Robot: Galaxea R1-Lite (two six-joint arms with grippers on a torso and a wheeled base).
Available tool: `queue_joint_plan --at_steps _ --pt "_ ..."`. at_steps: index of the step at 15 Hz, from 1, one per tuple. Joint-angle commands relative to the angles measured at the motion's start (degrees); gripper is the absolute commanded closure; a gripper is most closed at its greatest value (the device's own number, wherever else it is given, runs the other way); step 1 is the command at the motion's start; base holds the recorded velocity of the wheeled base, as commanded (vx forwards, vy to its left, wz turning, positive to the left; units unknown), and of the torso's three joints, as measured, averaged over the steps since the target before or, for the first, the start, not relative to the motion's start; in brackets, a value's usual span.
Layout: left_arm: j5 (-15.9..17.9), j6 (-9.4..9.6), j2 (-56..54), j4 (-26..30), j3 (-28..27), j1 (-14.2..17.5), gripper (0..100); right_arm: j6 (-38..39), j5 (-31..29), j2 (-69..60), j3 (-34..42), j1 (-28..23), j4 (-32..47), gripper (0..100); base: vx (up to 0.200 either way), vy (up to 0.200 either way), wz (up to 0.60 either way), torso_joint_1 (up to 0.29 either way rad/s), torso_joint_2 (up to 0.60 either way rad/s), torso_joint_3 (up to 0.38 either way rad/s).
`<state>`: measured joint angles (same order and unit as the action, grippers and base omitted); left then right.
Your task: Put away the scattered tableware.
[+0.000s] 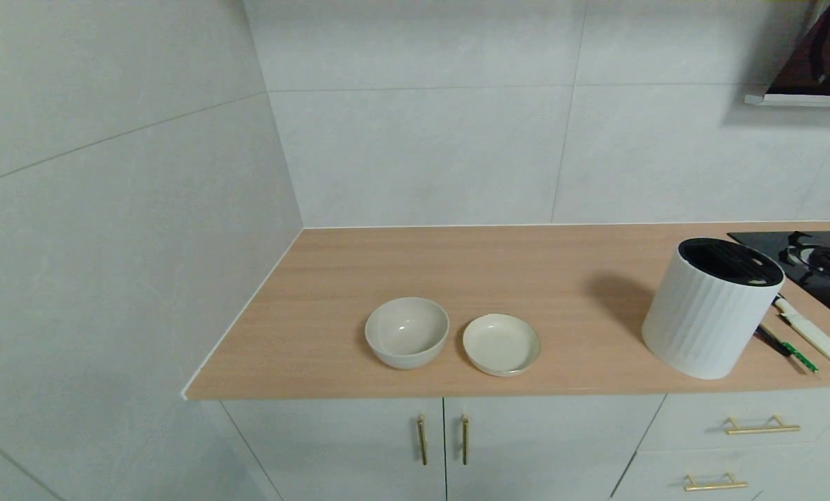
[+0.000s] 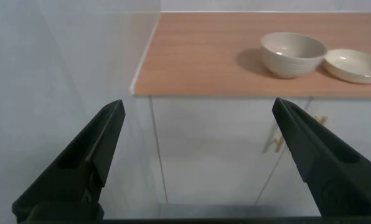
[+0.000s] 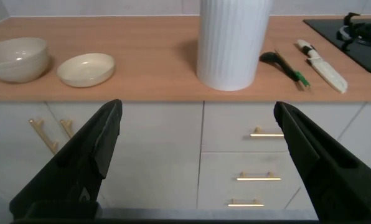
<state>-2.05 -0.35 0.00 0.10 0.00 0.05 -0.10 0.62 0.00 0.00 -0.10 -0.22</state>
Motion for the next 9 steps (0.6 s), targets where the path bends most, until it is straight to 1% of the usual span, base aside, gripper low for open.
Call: queue_joint_plan --at_steps 1,9 --pt "-0.1 0.0 0.0 0.0 0.0 0.0 0 0.0 0.0 0.0 0.0 0.1 0.0 0 0.0 0.0 0.0 0.0 0.0 0.0" --pt "-0.1 0.0 0.0 0.0 0.0 0.0 0 0.0 0.0 0.0 0.0 0.1 0.0 0 0.0 0.0 0.0 0.0 0.0 0.0"
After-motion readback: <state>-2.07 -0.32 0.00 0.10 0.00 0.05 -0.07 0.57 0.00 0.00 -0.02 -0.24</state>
